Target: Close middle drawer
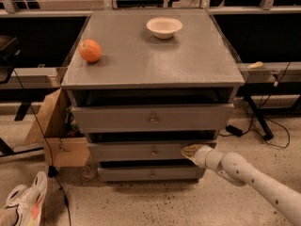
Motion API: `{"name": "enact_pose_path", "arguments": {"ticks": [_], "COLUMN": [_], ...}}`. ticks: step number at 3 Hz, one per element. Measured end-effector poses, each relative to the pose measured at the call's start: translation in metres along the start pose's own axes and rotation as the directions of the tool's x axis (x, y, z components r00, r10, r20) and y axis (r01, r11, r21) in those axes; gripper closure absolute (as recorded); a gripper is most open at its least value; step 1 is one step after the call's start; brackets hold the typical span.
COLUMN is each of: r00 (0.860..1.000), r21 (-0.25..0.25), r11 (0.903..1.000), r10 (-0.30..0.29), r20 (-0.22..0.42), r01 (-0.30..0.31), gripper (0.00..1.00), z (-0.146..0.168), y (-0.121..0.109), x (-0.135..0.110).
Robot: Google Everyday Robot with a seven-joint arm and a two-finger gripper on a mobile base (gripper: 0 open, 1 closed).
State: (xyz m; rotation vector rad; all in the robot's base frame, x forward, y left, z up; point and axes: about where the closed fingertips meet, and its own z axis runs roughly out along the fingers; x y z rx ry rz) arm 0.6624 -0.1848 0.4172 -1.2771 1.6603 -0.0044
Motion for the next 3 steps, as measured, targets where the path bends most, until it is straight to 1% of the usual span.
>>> {"name": "enact_pose_path", "arguments": {"ticks": [1,2,3], "r00": [1.000,1.000,1.000], "r21": [0.008,0.019,0.028], "r11": [1.0000,0.9998,0.9996], "r10": [-0.001,-0.008,-0.011], "r20": [0.007,0.011,0.012], "r01": [0.001,0.008,0.011], "gripper": [1.00,1.00,1.00], "z": [0.003,-0.012,-0.023], "y": [0.003,0.018,0.028], "x": [-0.006,-0.014,-0.017]}}
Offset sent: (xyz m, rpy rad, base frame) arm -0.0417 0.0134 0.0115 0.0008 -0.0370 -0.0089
